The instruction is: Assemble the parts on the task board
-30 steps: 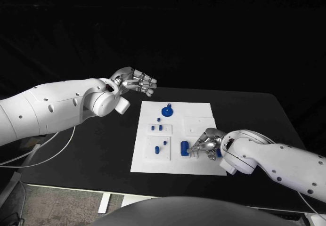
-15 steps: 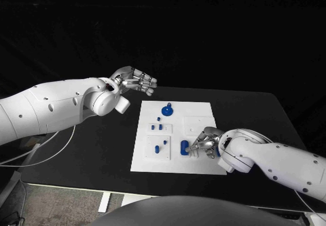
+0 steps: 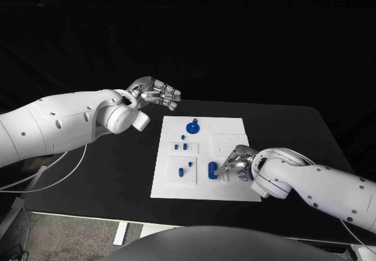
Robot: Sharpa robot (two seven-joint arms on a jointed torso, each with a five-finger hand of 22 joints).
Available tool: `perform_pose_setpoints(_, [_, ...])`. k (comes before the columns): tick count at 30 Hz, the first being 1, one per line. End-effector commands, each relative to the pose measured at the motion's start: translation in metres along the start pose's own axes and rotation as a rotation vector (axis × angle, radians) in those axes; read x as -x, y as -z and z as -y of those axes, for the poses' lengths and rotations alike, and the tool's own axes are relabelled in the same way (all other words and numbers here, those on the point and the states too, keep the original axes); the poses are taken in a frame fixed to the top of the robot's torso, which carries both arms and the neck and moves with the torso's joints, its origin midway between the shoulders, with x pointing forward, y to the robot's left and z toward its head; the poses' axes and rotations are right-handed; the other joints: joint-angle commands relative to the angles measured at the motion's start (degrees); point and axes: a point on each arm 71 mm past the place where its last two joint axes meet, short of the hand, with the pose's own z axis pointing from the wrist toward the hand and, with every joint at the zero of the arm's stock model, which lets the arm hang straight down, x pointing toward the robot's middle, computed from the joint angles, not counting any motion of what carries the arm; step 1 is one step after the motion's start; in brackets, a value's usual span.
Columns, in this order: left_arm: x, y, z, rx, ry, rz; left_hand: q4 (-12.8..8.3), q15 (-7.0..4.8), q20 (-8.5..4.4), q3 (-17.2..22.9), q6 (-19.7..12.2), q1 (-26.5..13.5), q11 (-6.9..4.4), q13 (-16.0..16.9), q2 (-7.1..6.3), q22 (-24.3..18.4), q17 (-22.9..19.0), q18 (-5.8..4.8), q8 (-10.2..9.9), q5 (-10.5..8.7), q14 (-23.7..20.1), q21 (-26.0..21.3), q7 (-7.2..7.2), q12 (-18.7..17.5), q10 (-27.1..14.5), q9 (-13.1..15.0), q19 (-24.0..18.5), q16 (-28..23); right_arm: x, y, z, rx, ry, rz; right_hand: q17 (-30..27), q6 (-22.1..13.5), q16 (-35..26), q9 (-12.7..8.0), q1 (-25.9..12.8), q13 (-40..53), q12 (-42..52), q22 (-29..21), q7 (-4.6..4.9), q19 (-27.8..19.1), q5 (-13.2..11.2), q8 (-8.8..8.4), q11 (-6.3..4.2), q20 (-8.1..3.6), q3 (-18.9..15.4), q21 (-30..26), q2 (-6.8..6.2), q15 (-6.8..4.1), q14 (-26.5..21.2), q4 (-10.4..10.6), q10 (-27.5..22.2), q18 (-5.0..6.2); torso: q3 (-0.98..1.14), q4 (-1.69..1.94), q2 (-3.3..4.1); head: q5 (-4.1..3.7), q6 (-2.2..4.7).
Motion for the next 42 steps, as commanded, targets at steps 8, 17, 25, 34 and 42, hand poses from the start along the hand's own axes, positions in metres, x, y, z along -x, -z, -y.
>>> perform_pose_setpoints(8, [-0.001,0.0,0.001,-0.006,0.008,-0.013,0.5,0.3,-0.04,0.0,-0.5,0.0,0.08,0.0,-0.68,-0.2,0.1,0.92,0.0,0.14,0.2,0.1,0.11,-0.1,-0.5,0.0,0.3,-0.2,0.001,-0.002,0.007,-0.024,0.034,0.035,0.0,0.4,0.2,0.1,-0.5,0.0,0.0,4.1,0.02,3.0,0.9,0.17,-0.41,-0.36,0.6,0.4,0.56,-0.36,0.2,0.2,0.2,-0.81,0.04,-0.05,0.01,-0.13,0.02])
perform_pose_setpoints(17, [0.0,0.0,0.001,-0.005,0.008,-0.012,0.5,0.3,-0.04,0.0,-0.5,0.0,0.08,0.0,-0.68,-0.2,0.1,0.92,0.0,0.14,0.2,0.1,0.11,-0.1,-0.5,0.0,0.3,-0.2,0.0,-0.001,0.009,-0.027,0.037,0.024,-0.1,0.4,0.2,0.2,-0.5,0.0,0.0,4.1,0.0,3.0,1.3,0.17,-0.41,-0.36,0.8,0.4,0.4,-0.36,0.1,0.2,0.2,-0.83,0.0,-0.02,-0.01,-0.23,-0.1])
perform_pose_setpoints(25, [0.0,0.001,0.0,-0.004,0.008,-0.011,0.6,0.29,-0.07,0.2,-0.5,0.2,0.08,0.0,-0.79,-0.2,0.1,0.92,0.0,0.21,0.2,0.1,0.12,-0.1,-0.5,0.0,0.3,-0.2,-0.001,0.0,0.014,-0.034,0.037,0.019,-0.1,0.4,0.2,0.2,-0.3,0.0,-0.1,4.1,0.01,3.0,2.1,0.16,-0.42,-0.38,1.0,0.4,0.05,-0.37,0.2,0.0,0.2,-0.84,0.01,0.01,0.01,-0.25,-0.16])
perform_pose_setpoints(34, [0.001,0.001,0.0,-0.002,0.008,-0.011,0.6,0.29,-0.07,0.2,-0.5,0.2,0.08,0.0,-0.79,-0.2,0.1,0.92,0.0,0.21,0.2,0.1,0.12,-0.1,-0.5,0.0,0.3,-0.2,-0.004,0.002,0.018,-0.033,0.027,0.008,-0.2,0.4,0.2,0.2,-0.5,0.0,-0.2,4.1,0.03,3.0,2.4,0.16,-0.41,-0.39,1.0,0.5,-0.16,-0.38,0.1,0.1,0.2,-0.84,0.04,-0.04,0.01,-0.52,-0.06])
perform_pose_setpoints(42, [0.0,0.001,0.0,-0.001,0.008,-0.012,0.6,0.29,-0.07,0.2,-0.5,0.2,0.08,0.0,-0.79,-0.2,0.1,0.92,0.0,0.21,0.2,0.1,0.12,-0.1,-0.5,0.0,0.3,-0.2,-0.003,0.002,0.02,-0.027,0.012,0.019,-0.3,0.4,0.1,0.1,-0.8,0.0,-0.2,4.1,0.02,3.0,2.1,0.17,-0.41,-0.41,0.9,0.5,-0.35,-0.39,0.1,0.9,0.2,-0.81,0.01,-0.04,-0.01,-0.85,0.23])
